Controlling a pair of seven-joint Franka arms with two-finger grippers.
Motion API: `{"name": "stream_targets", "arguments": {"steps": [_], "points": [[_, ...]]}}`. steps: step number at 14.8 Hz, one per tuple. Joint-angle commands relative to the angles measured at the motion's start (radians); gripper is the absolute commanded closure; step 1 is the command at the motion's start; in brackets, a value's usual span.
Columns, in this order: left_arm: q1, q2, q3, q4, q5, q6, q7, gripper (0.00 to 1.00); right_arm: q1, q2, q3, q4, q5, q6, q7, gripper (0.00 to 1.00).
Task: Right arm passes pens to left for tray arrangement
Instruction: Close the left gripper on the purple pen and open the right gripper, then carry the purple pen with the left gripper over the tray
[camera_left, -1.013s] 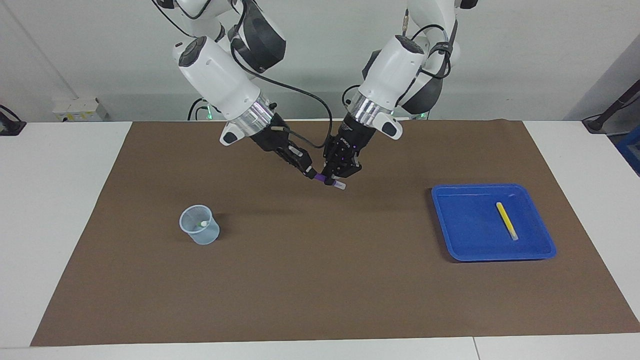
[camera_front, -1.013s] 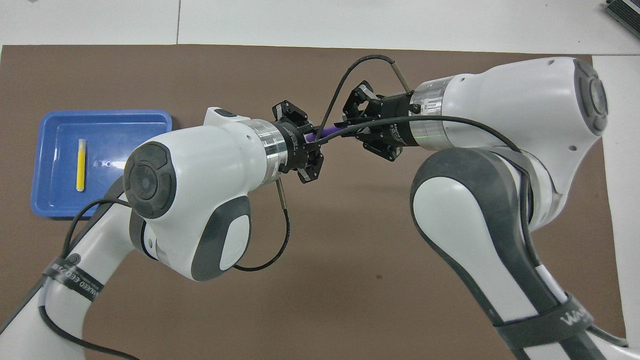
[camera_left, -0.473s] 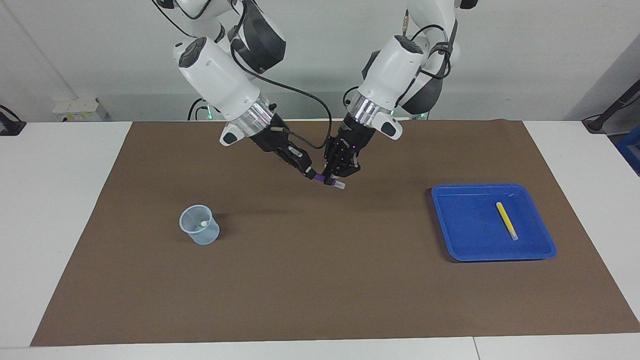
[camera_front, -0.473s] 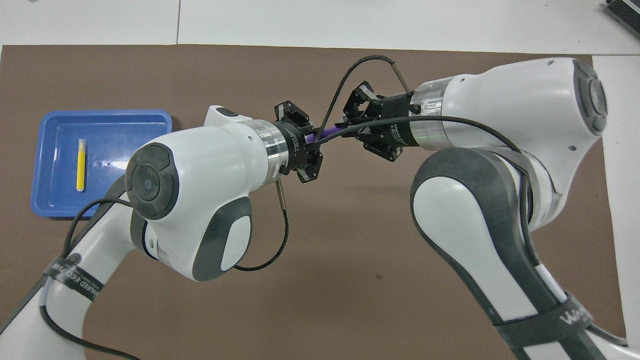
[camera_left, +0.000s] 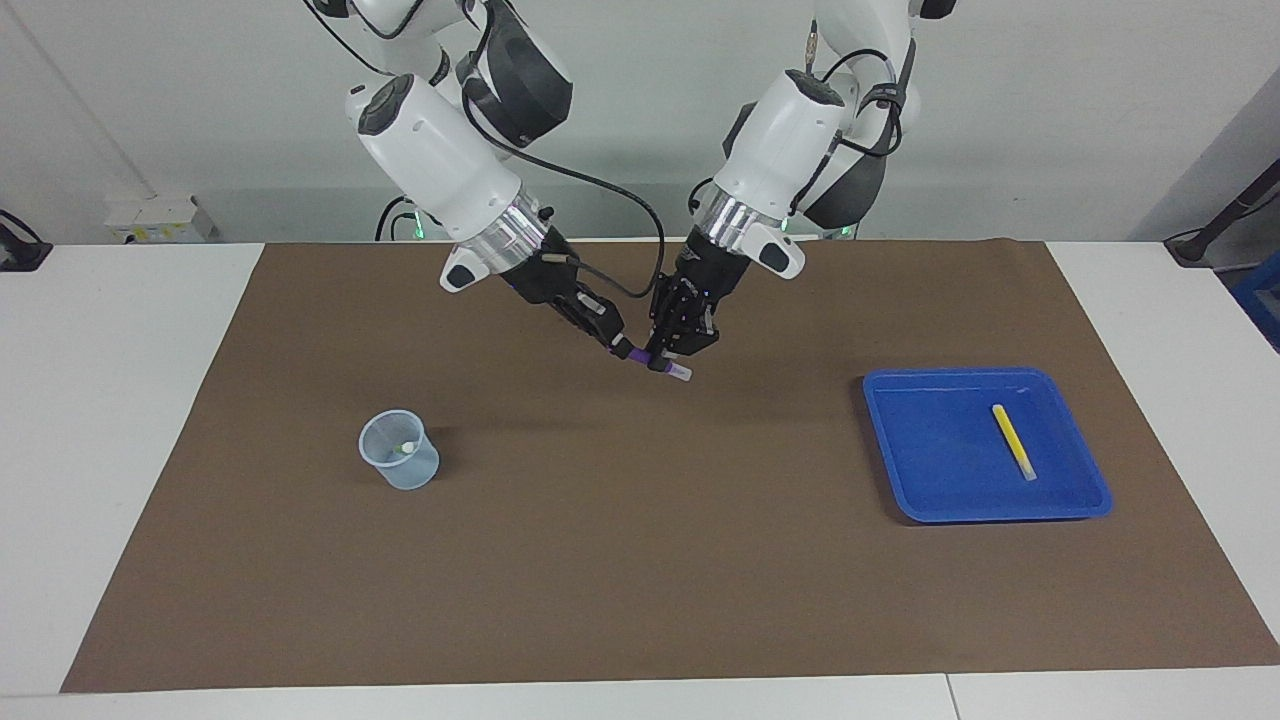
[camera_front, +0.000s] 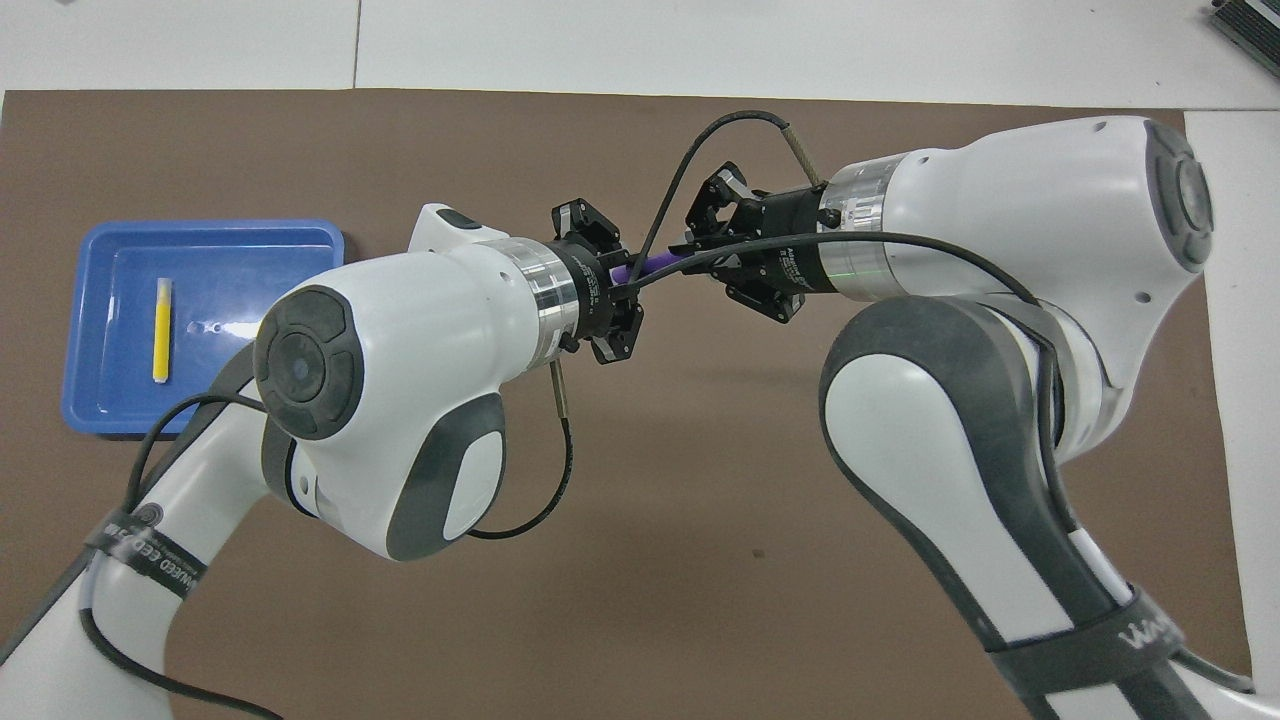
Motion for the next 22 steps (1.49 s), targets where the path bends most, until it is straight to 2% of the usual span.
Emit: {"name": "stream_targets", "arguments": {"steps": [1,2,7,12,14,18,22], "points": [[-0.008,0.006,0.002,0.003,0.014,0.003,0.066,1.00,0.002,-0.006,-0.002,-0.006,0.025,0.025,0.001,0.22],[-0.010,0.006,0.004,0.003,0.016,0.003,0.067,1.00,0.002,-0.006,-0.002,-0.006,0.025,0.025,-0.005,0.00],[-0.005,0.006,0.004,0.001,0.017,-0.004,0.115,1.00,-0.016,-0.006,-0.005,0.004,-0.018,-0.010,-0.058,0.00],[0.042,0.000,0.005,-0.004,0.016,-0.072,0.389,1.00,-0.101,-0.013,-0.013,0.018,-0.182,-0.162,-0.321,0.00],[0.085,-0.005,0.002,-0.023,0.016,-0.078,0.521,1.00,-0.157,-0.021,-0.013,0.007,-0.255,-0.211,-0.479,0.00],[0.154,-0.014,0.001,-0.028,0.008,-0.199,0.829,1.00,-0.251,-0.035,-0.013,-0.034,-0.438,-0.265,-0.773,0.00],[0.245,-0.022,0.001,-0.027,0.005,-0.372,1.223,1.00,-0.259,-0.056,-0.013,-0.023,-0.558,-0.351,-0.799,0.00]]}}
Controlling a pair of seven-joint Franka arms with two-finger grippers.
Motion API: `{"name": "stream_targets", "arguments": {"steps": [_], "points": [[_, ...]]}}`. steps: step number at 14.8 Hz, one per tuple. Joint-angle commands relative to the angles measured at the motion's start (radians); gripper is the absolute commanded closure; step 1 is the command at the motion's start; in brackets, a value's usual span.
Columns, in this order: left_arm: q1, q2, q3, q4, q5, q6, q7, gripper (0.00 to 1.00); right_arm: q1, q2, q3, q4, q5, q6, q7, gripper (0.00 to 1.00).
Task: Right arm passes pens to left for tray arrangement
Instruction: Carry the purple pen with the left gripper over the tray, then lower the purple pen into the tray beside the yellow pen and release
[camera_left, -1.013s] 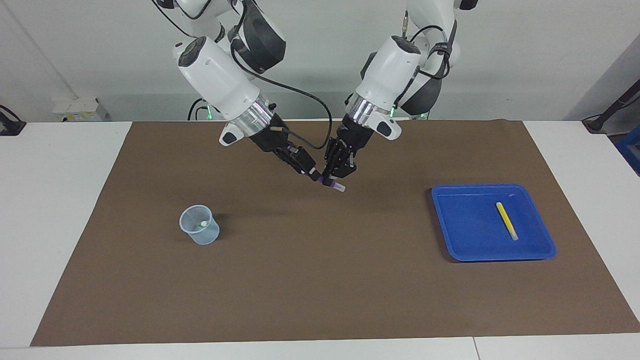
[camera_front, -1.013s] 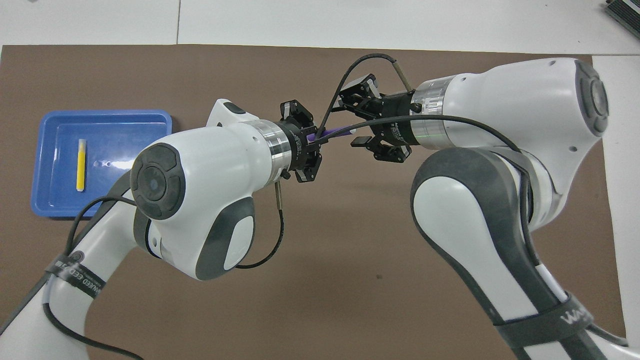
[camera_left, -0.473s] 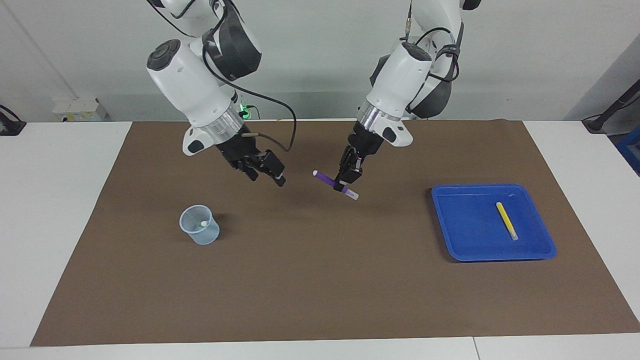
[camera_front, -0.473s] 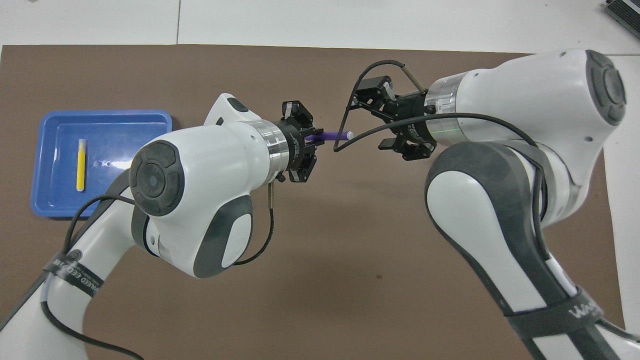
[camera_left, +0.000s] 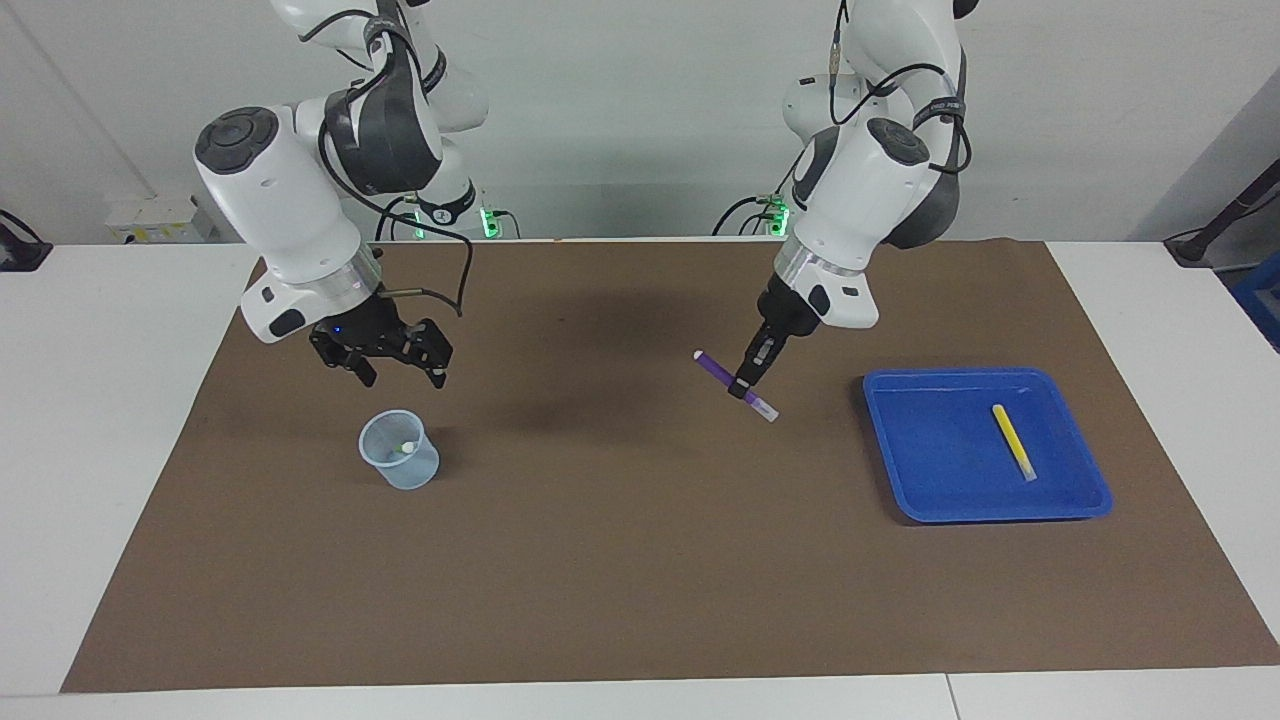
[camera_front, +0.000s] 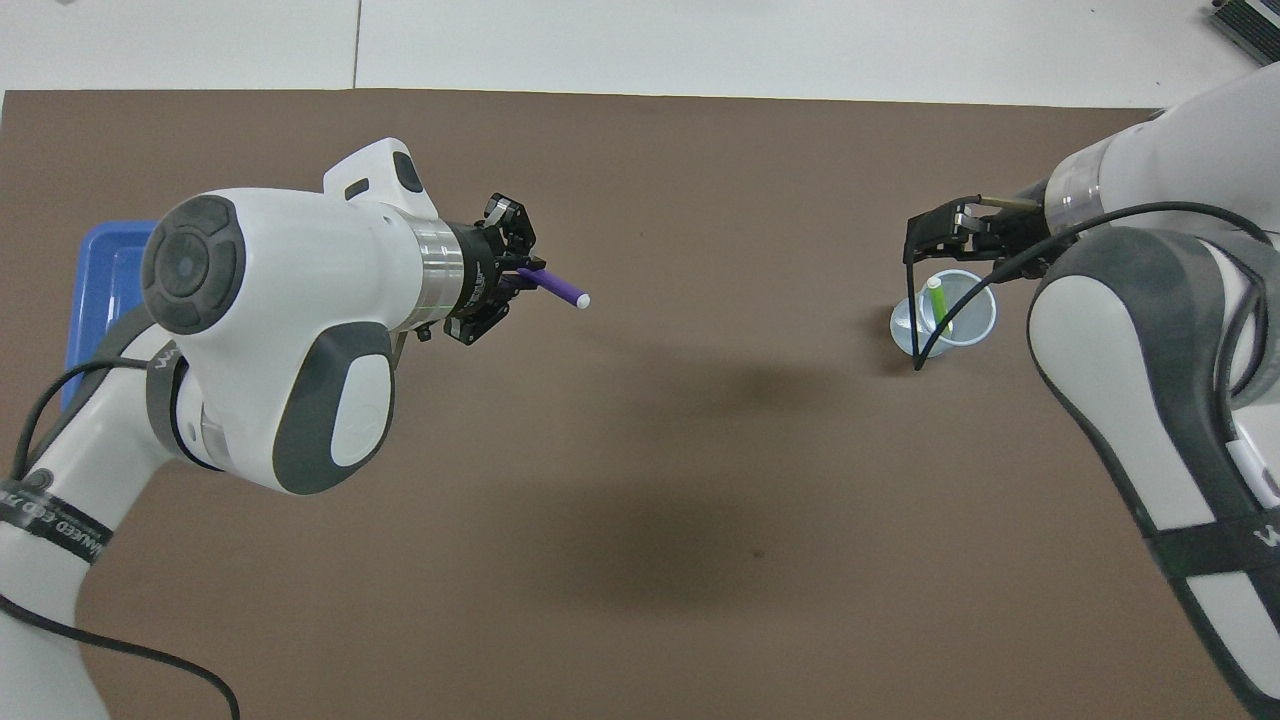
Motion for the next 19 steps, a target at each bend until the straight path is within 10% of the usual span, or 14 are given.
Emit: {"name": "stream_targets", "arguments": {"steps": [1,11,19], "points": [[0.072,-0.028,-0.007,-0.013,-0.002,-0.120,0.269,1.00,-0.005,-0.063,0.011,-0.021,-0.048,-0.047,-0.021,0.00],[0.275,-0.026,0.004,-0.089,0.022,-0.229,0.921,1.00,-0.104,-0.197,0.009,-0.084,-0.050,-0.161,-0.188,0.00],[0.392,0.066,0.004,-0.080,0.297,-0.142,1.176,1.00,-0.110,-0.199,0.009,-0.092,-0.050,-0.145,-0.194,0.00]]}}
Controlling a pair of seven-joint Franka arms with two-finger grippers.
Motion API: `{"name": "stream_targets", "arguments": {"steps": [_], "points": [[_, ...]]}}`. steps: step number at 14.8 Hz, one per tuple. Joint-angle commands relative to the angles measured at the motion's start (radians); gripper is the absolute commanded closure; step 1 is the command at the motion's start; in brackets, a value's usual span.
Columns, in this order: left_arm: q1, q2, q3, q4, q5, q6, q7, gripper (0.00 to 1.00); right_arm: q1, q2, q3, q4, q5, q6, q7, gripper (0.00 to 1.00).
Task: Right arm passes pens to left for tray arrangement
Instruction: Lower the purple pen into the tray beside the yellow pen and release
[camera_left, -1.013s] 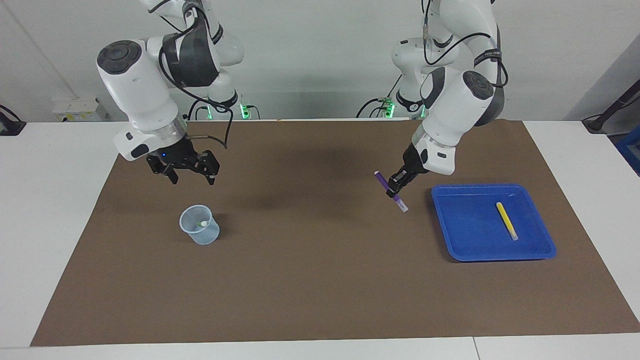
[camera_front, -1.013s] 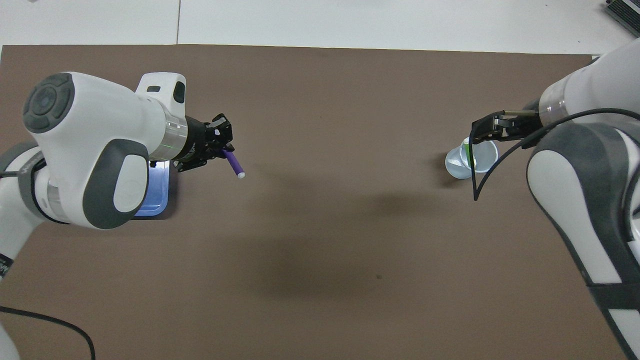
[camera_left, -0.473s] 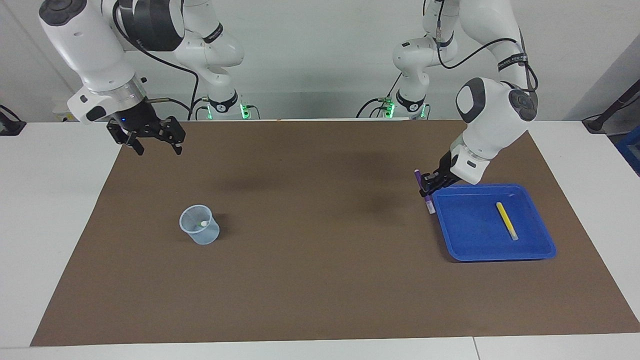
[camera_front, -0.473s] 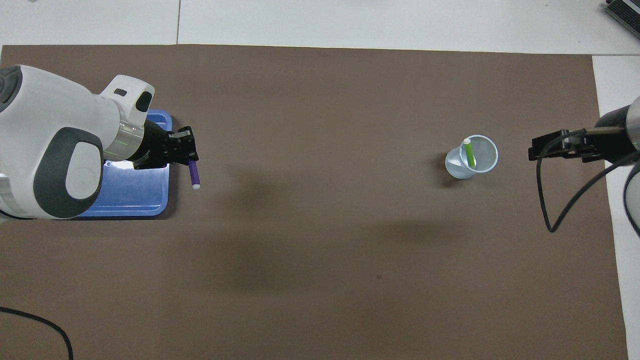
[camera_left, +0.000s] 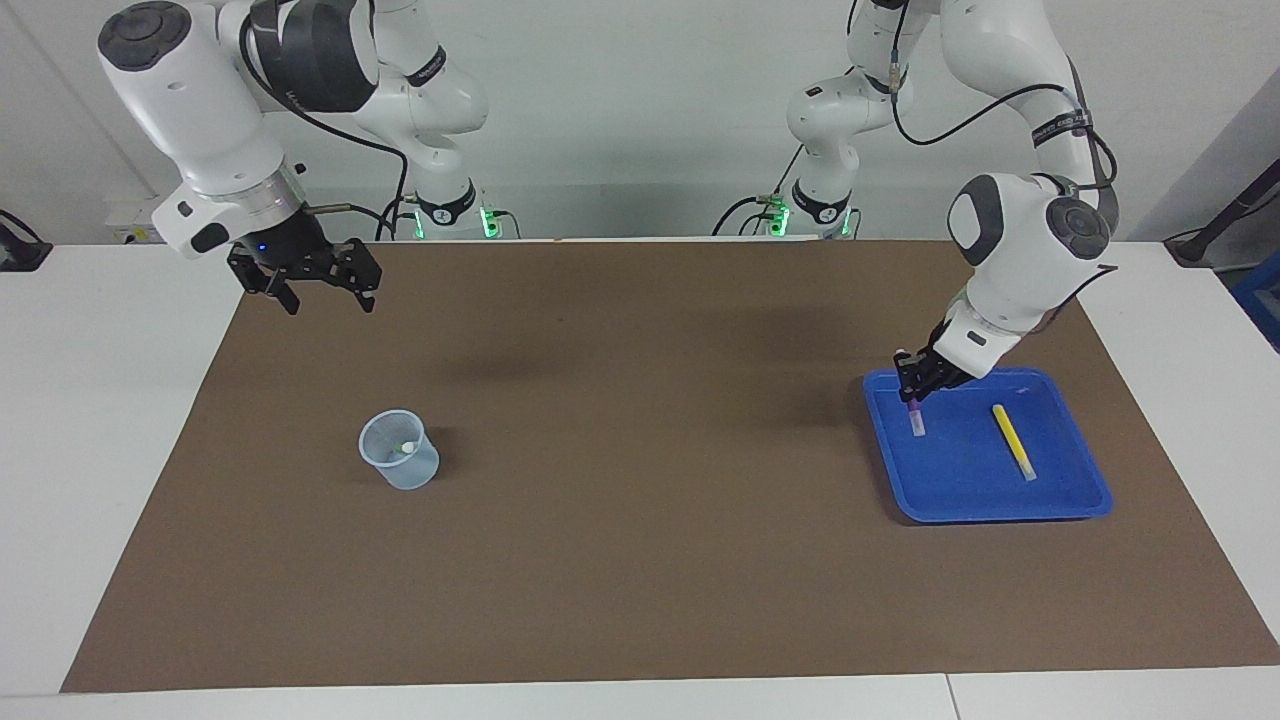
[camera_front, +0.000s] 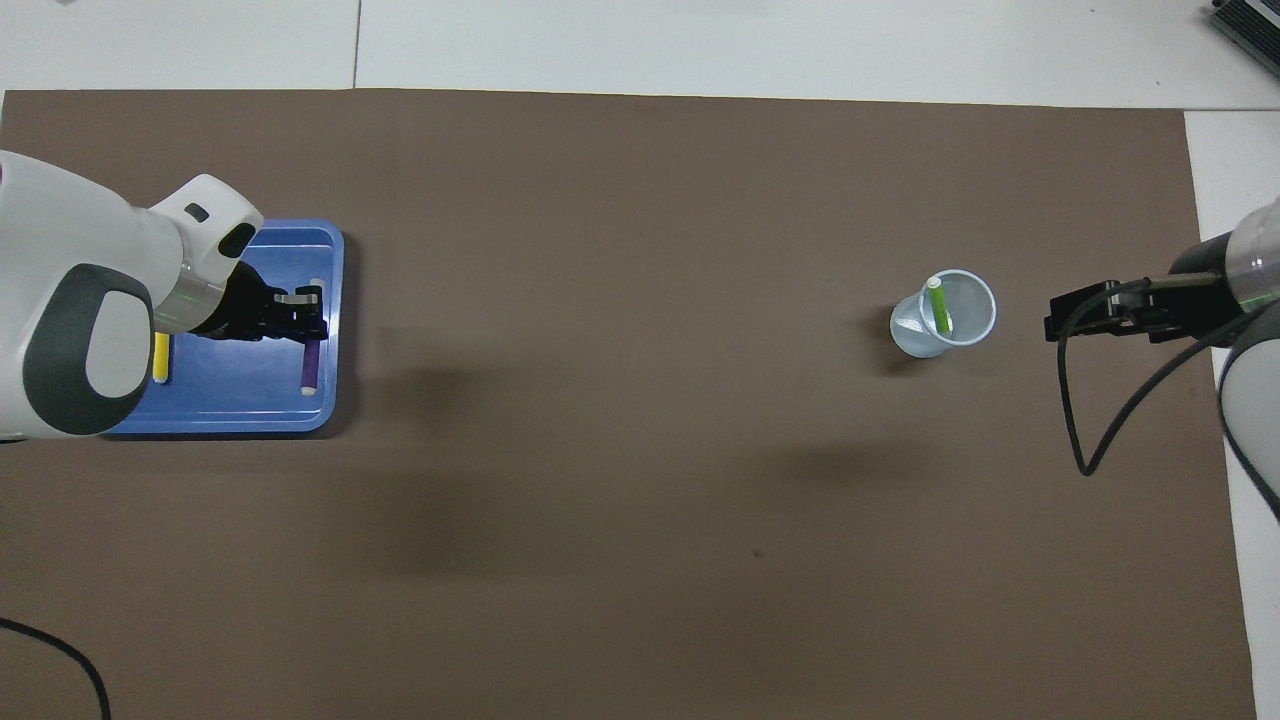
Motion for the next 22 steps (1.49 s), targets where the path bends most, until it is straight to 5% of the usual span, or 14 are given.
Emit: {"name": "stream_targets", "arguments": {"steps": [1,11,22], "points": [[0.043,0.046,-0.006,-0.005,0.096,0.068,0.067,1.00,-0.005,-0.025,0.004,-0.035,-0.018,0.032,-0.018,0.00],[0.116,0.135,-0.006,-0.003,0.236,0.182,0.069,1.00,0.000,-0.027,0.004,-0.038,-0.018,0.033,-0.016,0.00],[0.144,0.181,-0.005,-0.046,0.238,0.294,0.058,1.00,0.001,-0.027,0.004,-0.038,-0.018,0.033,-0.016,0.00]]}}
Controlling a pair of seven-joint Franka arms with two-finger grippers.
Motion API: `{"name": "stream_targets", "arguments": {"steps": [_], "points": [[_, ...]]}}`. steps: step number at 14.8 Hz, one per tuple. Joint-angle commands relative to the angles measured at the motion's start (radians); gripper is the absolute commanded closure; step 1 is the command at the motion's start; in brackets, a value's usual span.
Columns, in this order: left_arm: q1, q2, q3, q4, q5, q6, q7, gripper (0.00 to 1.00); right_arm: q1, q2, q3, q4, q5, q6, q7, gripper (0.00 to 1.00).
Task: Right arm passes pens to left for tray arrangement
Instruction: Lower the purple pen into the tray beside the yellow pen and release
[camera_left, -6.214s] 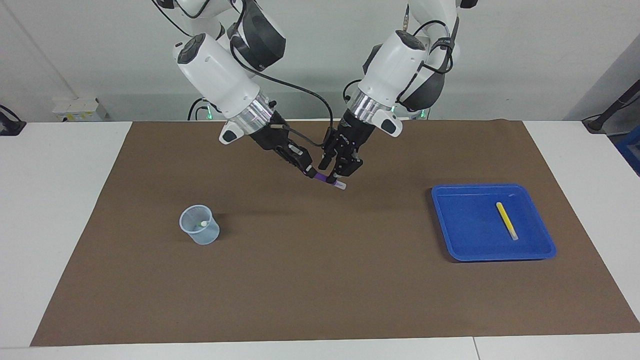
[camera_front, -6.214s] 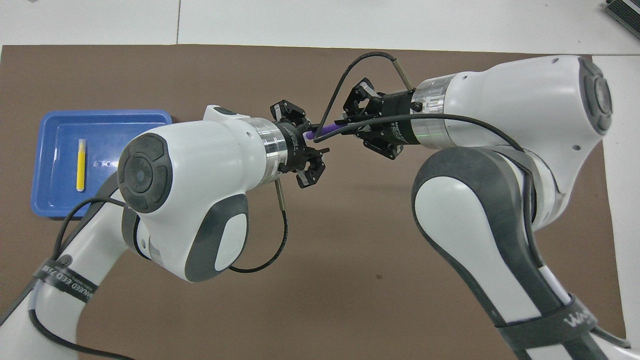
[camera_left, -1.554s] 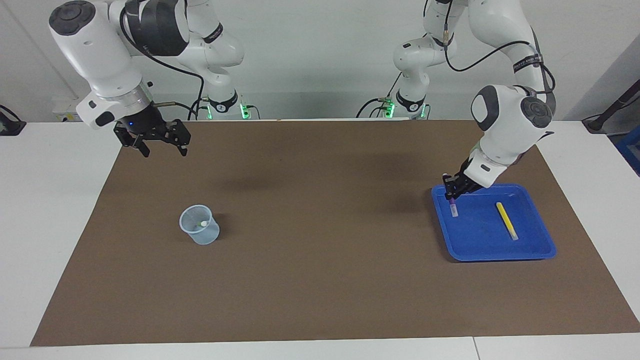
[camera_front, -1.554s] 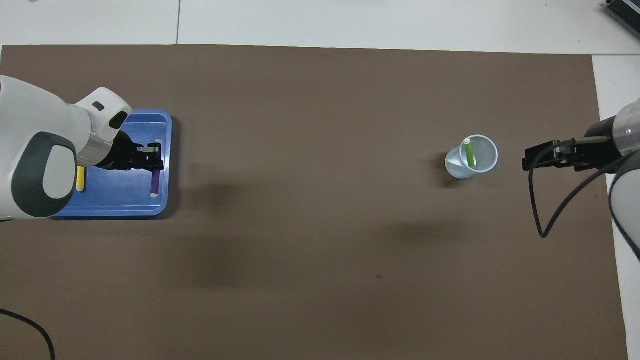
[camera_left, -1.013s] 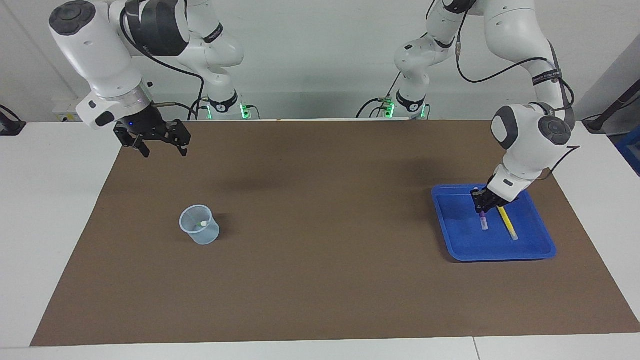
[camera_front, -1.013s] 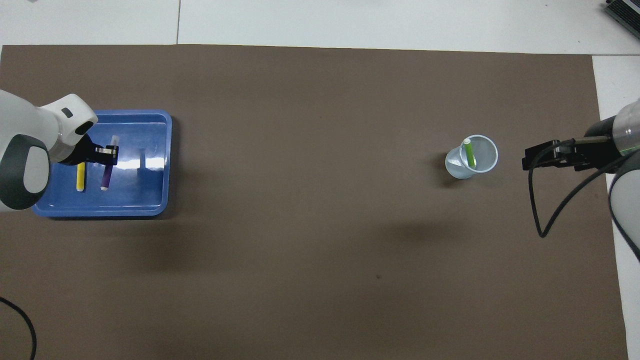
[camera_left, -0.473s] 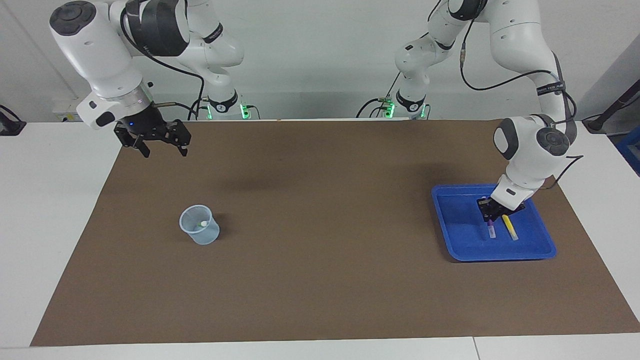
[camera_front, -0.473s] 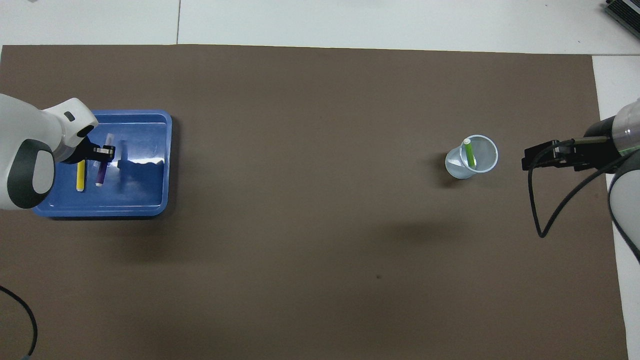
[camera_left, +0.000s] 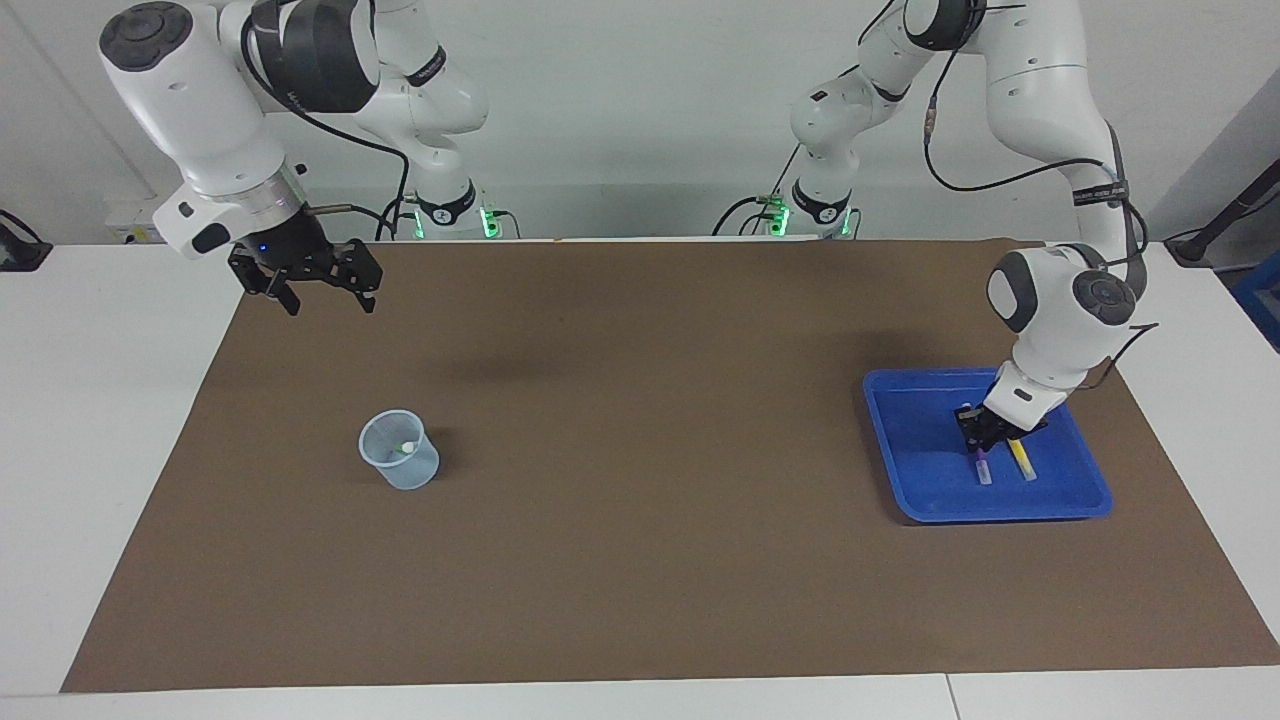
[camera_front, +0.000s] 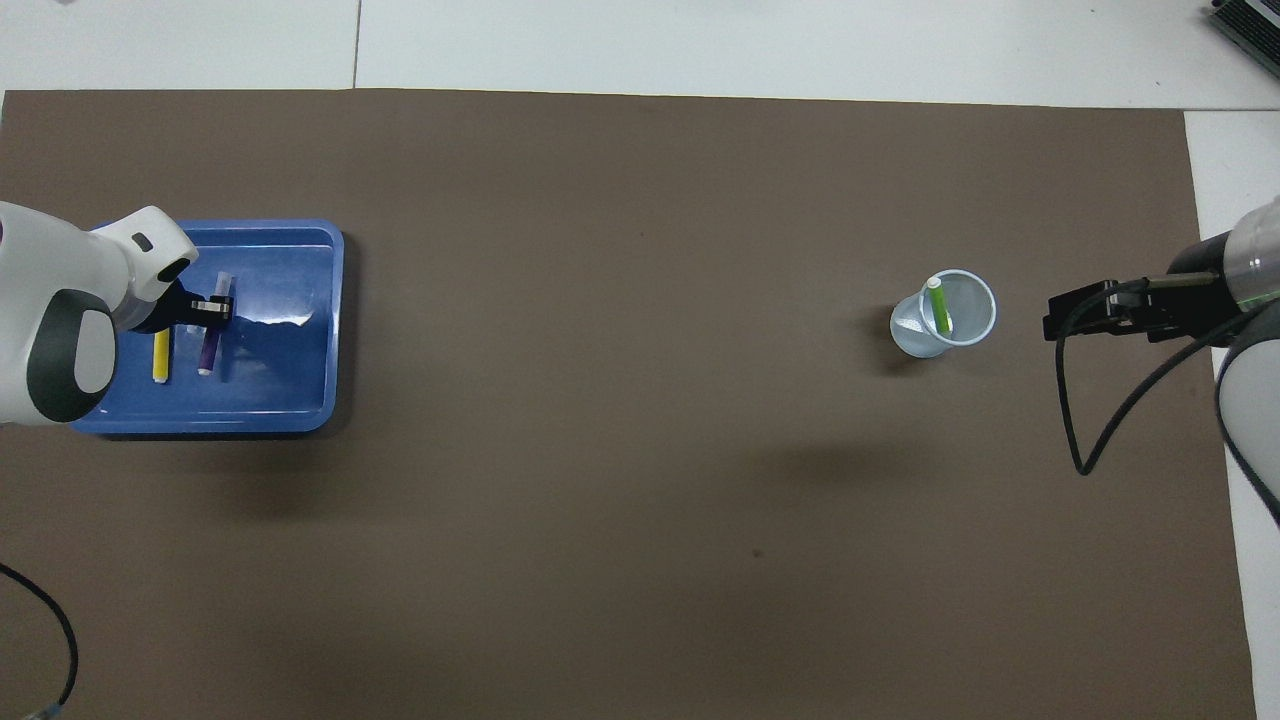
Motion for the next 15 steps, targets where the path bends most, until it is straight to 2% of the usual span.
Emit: {"name": "stream_targets", "arguments": {"steps": [1,4,5,6,7,10,15], "points": [[0.011,-0.007,-0.006,-0.030,0.021,0.035,-0.008,1.00,0.001,-0.027,0.003,-0.036,-0.018,0.030,-0.015,0.00],[0.011,-0.011,-0.004,-0.065,0.021,0.071,-0.008,1.00,-0.001,-0.027,0.003,-0.038,-0.018,0.031,-0.015,0.00],[0.012,-0.011,-0.006,-0.065,0.021,0.071,-0.008,0.79,-0.001,-0.027,0.003,-0.038,-0.018,0.031,-0.015,0.00],[0.011,-0.011,-0.006,-0.065,0.021,0.071,-0.008,0.71,0.001,-0.027,0.003,-0.038,-0.018,0.031,-0.015,0.00],[0.011,-0.011,-0.006,-0.065,0.021,0.070,-0.008,0.57,0.001,-0.027,0.003,-0.038,-0.018,0.031,-0.013,0.00],[0.016,-0.011,-0.004,-0.050,0.021,0.049,-0.002,0.35,-0.001,-0.028,0.003,-0.044,-0.018,0.034,-0.015,0.00],[-0.009,-0.008,-0.007,0.094,0.009,-0.146,-0.008,0.33,0.001,-0.030,0.003,-0.050,-0.018,0.037,-0.013,0.00]]}}
